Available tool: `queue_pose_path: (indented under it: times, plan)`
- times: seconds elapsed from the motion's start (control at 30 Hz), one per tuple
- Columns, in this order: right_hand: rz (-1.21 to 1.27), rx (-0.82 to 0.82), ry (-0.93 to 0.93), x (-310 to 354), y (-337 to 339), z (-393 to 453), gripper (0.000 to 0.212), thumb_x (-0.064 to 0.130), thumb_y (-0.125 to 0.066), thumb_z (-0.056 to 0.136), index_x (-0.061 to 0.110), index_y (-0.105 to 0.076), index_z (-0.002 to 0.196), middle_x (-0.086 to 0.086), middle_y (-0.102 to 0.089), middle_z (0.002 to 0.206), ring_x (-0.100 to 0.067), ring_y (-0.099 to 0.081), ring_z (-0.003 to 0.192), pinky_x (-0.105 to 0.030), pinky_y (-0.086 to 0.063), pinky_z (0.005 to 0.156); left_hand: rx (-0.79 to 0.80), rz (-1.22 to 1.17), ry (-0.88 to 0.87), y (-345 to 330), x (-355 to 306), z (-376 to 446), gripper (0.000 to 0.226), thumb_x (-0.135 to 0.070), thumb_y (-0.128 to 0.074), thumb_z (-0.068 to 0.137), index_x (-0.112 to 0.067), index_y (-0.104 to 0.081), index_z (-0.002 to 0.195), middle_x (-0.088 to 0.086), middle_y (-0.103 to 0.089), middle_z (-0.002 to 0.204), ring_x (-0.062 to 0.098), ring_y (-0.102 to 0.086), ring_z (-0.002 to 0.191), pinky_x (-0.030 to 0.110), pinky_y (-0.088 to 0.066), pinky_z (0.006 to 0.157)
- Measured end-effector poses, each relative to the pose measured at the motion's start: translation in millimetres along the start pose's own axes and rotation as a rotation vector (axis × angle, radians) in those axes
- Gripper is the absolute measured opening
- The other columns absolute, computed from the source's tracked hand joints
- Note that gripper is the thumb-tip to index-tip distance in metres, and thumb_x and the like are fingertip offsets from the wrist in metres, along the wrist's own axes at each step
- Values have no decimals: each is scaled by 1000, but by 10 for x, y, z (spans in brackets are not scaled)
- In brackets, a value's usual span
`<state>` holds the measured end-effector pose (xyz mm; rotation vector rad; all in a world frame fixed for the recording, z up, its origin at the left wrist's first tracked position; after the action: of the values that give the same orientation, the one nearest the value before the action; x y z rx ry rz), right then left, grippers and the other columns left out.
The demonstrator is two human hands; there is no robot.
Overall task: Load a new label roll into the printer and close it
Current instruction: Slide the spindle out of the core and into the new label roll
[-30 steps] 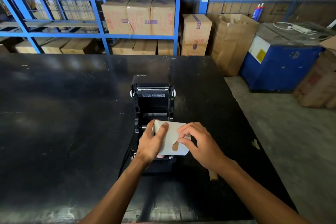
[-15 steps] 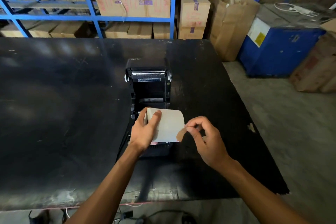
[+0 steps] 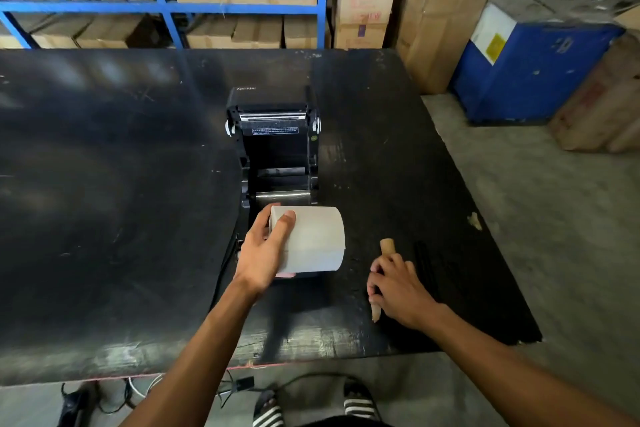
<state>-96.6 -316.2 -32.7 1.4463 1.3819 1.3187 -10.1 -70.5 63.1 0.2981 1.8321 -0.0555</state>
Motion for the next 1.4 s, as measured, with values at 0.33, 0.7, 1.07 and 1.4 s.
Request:
queue_pose_path:
  times: [0.33,0.7,1.07,1.4]
  plan:
    - [-93,-149,-89,-84,-168,-61,18,48,-53,84,33,-59,90,4,-45,109,-21,-39,107,-37,-32,86,58,-72,43,-39,57,-18,54,-67,-51,79,-37,-58,124,5,-67,115,29,-68,104,36,-60,56]
    - [477,-208,-846,-723,-49,-14,42,22,-61,91,25,-44,129,-12,-46,130,-27,-51,116,-41,-49,92,38,-166,76,-135,100,14,44,-72,-53,72,-51,-62,109,3,-66,117,27,-69,103,38,-62,58]
    - [1176,-396,-776,-527,656,238,75,5,-61,90,38,-24,147,-12,-50,133,-25,-57,110,-43,-49,88,-21,-317,158,-141,139,16,31,-65,-54,80,-47,-69,100,1,-74,106,26,-75,93,39,-61,60]
    - [2028,-525,-487,253,1257,523,60,-3,-72,79,23,-37,121,-17,-63,109,-26,-74,85,-36,-60,62,6,-619,190,-126,160,22,43,-64,-50,88,-33,-67,112,4,-80,98,27,-78,85,37,-58,55]
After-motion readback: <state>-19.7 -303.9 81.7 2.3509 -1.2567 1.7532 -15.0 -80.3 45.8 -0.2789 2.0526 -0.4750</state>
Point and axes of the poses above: each hand's wrist, its own z-axis towards the middle knuckle, its own y-axis out of the back of the hand, x = y × z, the point moved 1 cm from there along z, towards the middle knuckle
